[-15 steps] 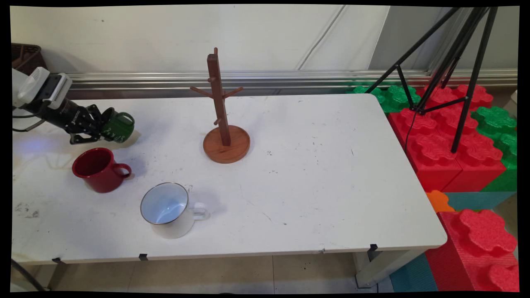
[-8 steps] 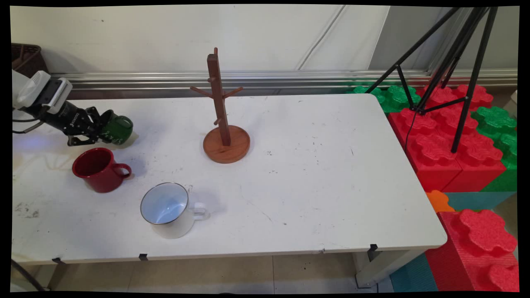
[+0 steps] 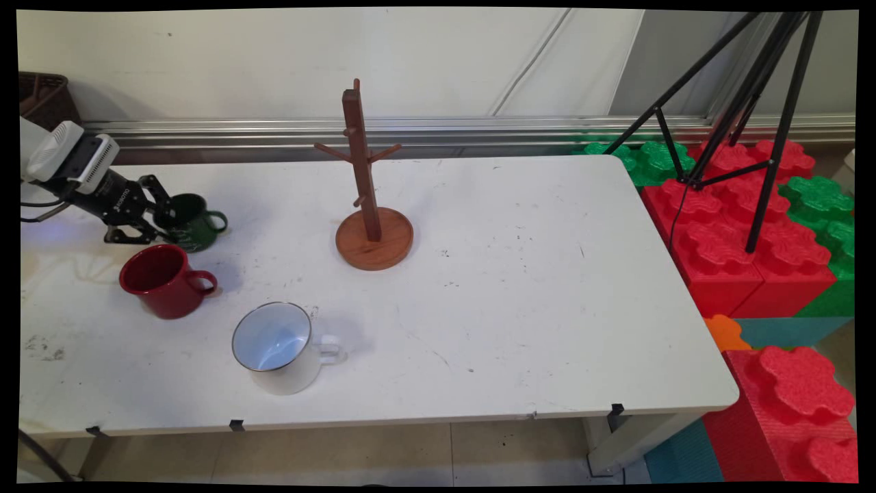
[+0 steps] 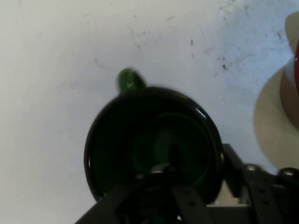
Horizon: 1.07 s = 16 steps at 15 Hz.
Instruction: Place the picked object on the table
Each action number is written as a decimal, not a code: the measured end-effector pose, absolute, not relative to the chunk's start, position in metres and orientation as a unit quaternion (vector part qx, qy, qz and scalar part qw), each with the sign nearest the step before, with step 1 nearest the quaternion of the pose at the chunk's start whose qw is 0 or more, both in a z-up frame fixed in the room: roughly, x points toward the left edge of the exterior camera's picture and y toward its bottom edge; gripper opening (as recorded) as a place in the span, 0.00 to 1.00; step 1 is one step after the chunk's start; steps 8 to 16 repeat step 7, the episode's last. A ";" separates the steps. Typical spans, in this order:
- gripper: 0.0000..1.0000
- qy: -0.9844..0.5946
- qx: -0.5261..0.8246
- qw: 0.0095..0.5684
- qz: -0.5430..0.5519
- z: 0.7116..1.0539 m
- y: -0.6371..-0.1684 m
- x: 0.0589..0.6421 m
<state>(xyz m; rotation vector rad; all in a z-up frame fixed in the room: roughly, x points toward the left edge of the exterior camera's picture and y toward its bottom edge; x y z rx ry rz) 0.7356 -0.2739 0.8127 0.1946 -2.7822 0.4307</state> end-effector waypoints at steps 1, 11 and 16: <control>1.00 -0.974 0.065 0.157 0.151 0.813 -0.274 0.736; 1.00 -0.975 0.055 0.152 0.154 0.813 -0.275 0.737; 1.00 -0.975 0.055 0.152 0.154 0.813 -0.275 0.737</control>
